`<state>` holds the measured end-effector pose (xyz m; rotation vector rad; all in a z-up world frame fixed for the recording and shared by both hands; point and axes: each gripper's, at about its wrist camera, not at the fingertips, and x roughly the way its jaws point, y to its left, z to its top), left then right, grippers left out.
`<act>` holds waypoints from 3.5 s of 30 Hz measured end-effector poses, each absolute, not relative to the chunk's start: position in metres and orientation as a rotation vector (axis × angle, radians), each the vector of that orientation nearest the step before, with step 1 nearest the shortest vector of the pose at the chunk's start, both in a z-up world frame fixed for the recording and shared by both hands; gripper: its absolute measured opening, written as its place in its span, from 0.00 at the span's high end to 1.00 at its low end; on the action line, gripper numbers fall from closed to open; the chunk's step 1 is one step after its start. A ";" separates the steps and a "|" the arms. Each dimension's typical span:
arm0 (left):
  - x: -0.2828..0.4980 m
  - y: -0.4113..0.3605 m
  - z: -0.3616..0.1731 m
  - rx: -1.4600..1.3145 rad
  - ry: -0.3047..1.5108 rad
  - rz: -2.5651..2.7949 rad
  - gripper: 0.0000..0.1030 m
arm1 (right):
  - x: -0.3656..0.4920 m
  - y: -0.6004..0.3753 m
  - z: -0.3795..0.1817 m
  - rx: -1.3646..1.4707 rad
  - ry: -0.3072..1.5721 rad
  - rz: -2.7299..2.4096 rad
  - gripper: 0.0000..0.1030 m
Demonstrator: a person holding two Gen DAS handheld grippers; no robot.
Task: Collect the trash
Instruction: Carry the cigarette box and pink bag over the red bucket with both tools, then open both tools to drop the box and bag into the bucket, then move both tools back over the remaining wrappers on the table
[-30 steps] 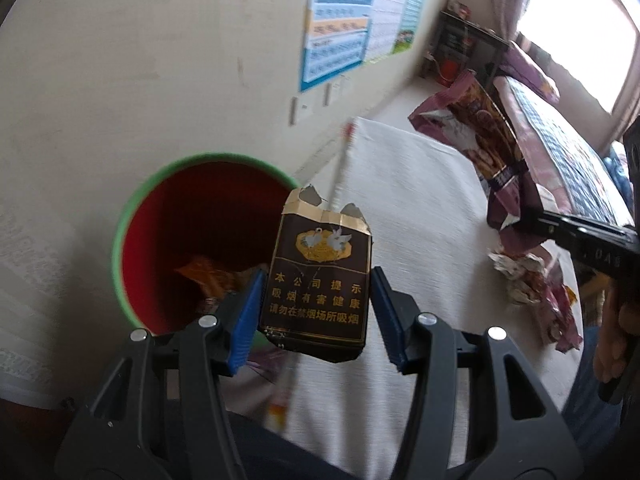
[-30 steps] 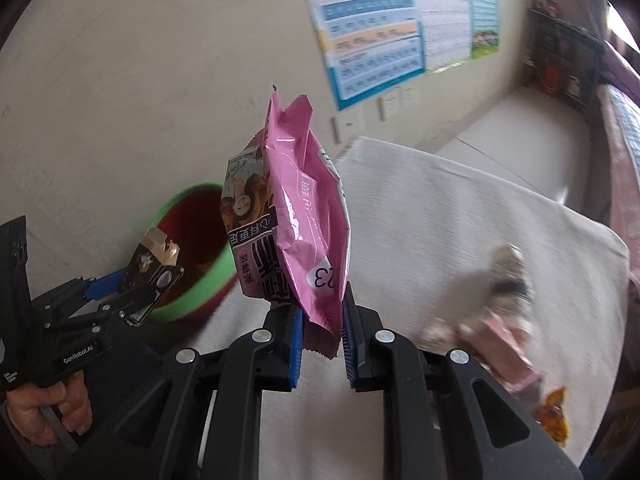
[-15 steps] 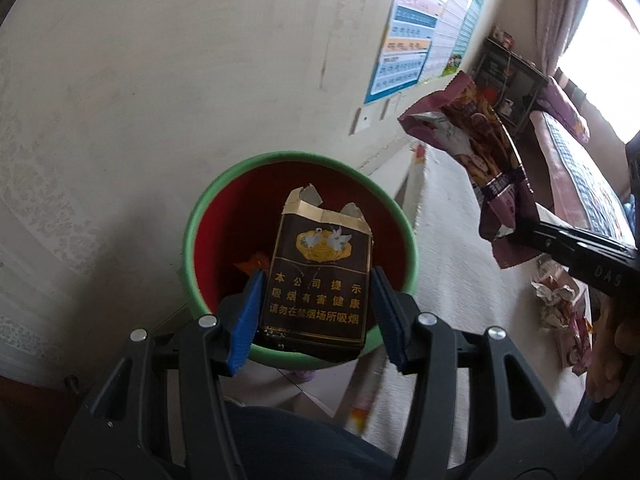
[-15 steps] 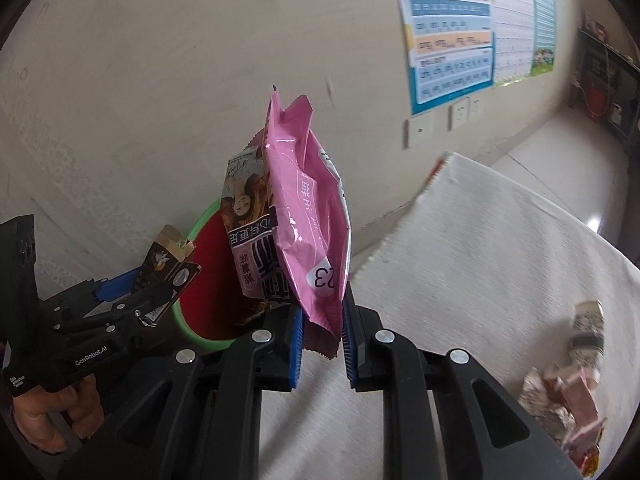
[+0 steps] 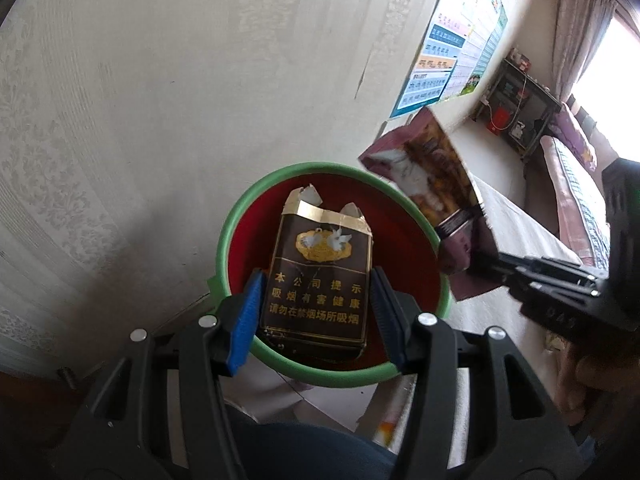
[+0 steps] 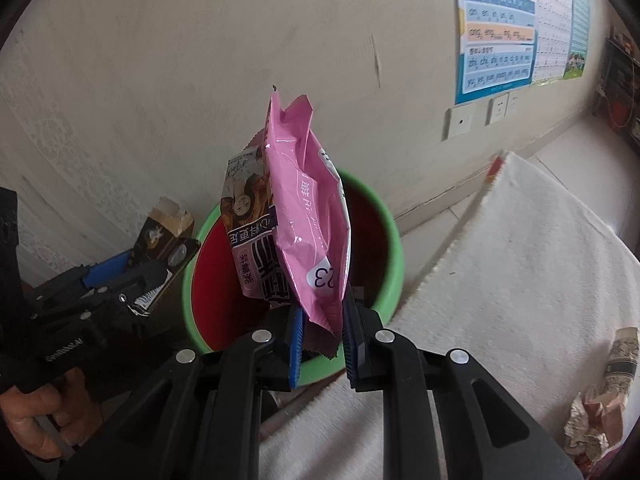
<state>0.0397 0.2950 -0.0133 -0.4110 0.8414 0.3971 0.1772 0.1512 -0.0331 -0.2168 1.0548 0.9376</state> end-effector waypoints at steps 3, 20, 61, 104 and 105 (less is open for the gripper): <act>0.040 0.298 -0.015 -0.411 0.841 0.399 0.51 | 0.176 0.159 -0.038 -0.226 1.061 0.944 0.84; 0.047 0.310 -0.021 -0.450 0.839 0.397 0.47 | 0.175 0.173 -0.051 -0.254 1.084 0.939 0.73; 0.073 0.212 -0.009 -0.389 0.843 0.316 0.05 | 0.177 0.023 -0.019 -0.179 1.005 0.738 0.07; 0.153 0.003 -0.038 -0.267 0.979 -0.087 0.05 | 0.184 -0.250 -0.058 0.021 1.104 0.350 0.07; 0.155 0.001 -0.039 -0.269 0.982 -0.092 0.05 | 0.184 -0.250 -0.059 0.027 1.107 0.356 0.07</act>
